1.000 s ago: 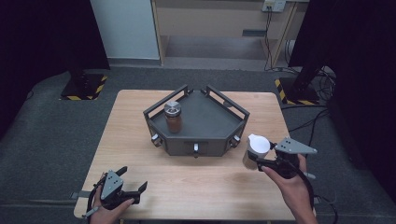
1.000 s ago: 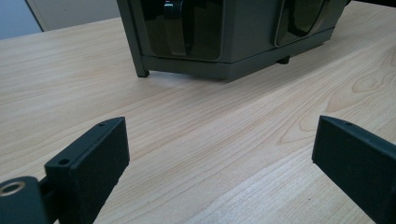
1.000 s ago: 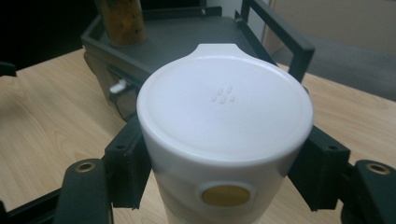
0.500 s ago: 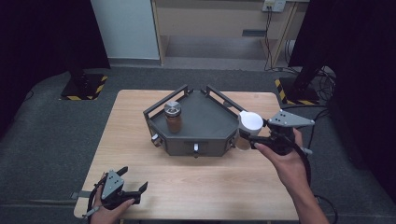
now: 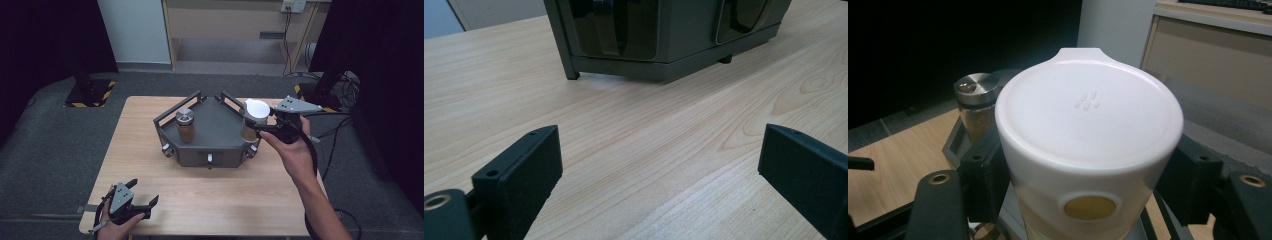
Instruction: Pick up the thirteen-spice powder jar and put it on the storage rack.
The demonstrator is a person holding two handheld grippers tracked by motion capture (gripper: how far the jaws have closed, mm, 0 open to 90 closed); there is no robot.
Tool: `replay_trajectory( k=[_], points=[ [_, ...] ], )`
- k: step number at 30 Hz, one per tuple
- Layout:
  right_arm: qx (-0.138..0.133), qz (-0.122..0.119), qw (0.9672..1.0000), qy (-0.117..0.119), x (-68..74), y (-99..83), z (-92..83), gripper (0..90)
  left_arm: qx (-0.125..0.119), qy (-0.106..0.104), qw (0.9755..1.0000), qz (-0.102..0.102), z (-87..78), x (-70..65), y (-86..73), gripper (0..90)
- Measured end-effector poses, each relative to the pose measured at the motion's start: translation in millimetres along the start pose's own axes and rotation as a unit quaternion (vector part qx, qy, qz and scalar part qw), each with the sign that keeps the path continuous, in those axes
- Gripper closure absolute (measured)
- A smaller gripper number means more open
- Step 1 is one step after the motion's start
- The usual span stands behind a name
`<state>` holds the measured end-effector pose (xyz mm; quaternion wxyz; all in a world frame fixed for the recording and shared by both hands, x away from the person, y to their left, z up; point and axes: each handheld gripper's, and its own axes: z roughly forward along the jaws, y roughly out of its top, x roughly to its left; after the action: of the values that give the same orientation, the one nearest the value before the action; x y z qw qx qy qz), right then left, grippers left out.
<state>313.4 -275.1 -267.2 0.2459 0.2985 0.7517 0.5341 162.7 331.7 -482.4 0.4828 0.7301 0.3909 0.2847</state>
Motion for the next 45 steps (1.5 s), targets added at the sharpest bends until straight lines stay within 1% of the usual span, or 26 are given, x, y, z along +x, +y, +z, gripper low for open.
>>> replay_trajectory(
  k=[7, 14, 22, 27, 31, 39, 41, 45],
  points=[
    [0.001, -0.003, 1.0000, -0.004, -2.4, 4.0, 15.5, 31.2, 0.000, 0.000, 1.0000, 0.000, 0.3, 0.2, -0.3, 3.0],
    [0.011, -0.001, 0.9999, -0.005, -5.6, 3.0, 34.7, 31.2, 0.003, 0.001, 1.0000, 0.002, 0.9, 0.2, -0.5, 3.0],
    [0.016, 0.007, 0.9998, -0.001, -7.1, -7.7, 58.0, 31.2, 0.005, 0.000, 1.0000, 0.003, 1.9, 0.4, -1.2, 3.2],
    [0.021, 0.009, 0.9997, 0.003, -7.8, -13.8, 69.3, 31.2, 0.005, 0.000, 1.0000, 0.002, 2.0, 1.2, -1.8, 3.1],
    [0.022, 0.013, 0.9997, 0.003, -8.0, -18.6, 75.3, 31.2, 0.007, -0.001, 1.0000, 0.002, 2.6, 0.9, -1.9, 3.1],
    [0.028, 0.010, 0.9996, 0.004, -4.8, -27.5, 84.3, 31.2, 0.005, -0.001, 1.0000, 0.005, 2.4, -0.4, -1.4, 3.1],
    [0.024, 0.005, 0.9997, 0.002, -2.8, -30.0, 84.7, 31.2, 0.006, -0.001, 1.0000, 0.005, 2.5, -0.4, -1.4, 3.1],
    [0.023, 0.005, 0.9997, 0.001, -1.8, -31.2, 84.9, 31.1, 0.005, 0.000, 1.0000, 0.004, 2.6, -0.2, -1.5, 3.1]
  ],
)
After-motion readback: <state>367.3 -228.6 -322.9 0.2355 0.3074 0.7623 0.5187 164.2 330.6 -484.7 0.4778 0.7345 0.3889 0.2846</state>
